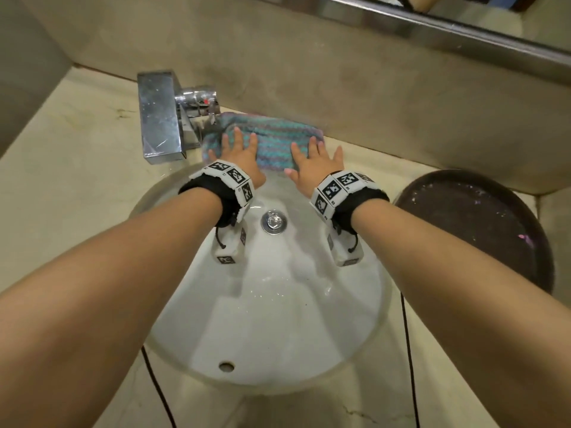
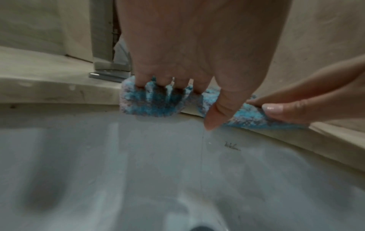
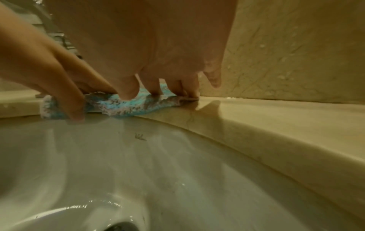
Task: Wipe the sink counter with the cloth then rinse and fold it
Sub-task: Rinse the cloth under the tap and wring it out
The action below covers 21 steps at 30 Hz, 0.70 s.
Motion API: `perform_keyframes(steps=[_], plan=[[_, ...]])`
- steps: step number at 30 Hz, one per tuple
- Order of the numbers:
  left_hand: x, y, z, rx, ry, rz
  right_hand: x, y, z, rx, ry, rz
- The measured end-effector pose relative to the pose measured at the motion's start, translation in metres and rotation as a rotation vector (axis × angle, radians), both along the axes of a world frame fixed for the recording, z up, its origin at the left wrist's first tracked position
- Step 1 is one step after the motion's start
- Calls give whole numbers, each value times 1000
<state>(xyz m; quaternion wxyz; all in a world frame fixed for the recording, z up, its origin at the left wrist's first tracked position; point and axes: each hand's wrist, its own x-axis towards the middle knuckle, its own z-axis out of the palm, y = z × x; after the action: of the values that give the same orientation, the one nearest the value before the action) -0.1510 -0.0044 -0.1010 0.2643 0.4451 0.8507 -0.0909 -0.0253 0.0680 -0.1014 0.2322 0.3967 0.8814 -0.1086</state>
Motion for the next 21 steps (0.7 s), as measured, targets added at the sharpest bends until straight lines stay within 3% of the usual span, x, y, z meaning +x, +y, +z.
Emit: perform_keyframes(steps=[6,11,16,21], plan=[[43,28,6,-7,-55,-160,51,20,10,11,-91,-125],[85,46,7,10,-81,-376,98,34,15,129,-280,-178],[96,48,7,11,-89,-431,101,32,18,121,-402,-210],[84,33,5,23,-116,-452,96,26,20,155,-238,-197]])
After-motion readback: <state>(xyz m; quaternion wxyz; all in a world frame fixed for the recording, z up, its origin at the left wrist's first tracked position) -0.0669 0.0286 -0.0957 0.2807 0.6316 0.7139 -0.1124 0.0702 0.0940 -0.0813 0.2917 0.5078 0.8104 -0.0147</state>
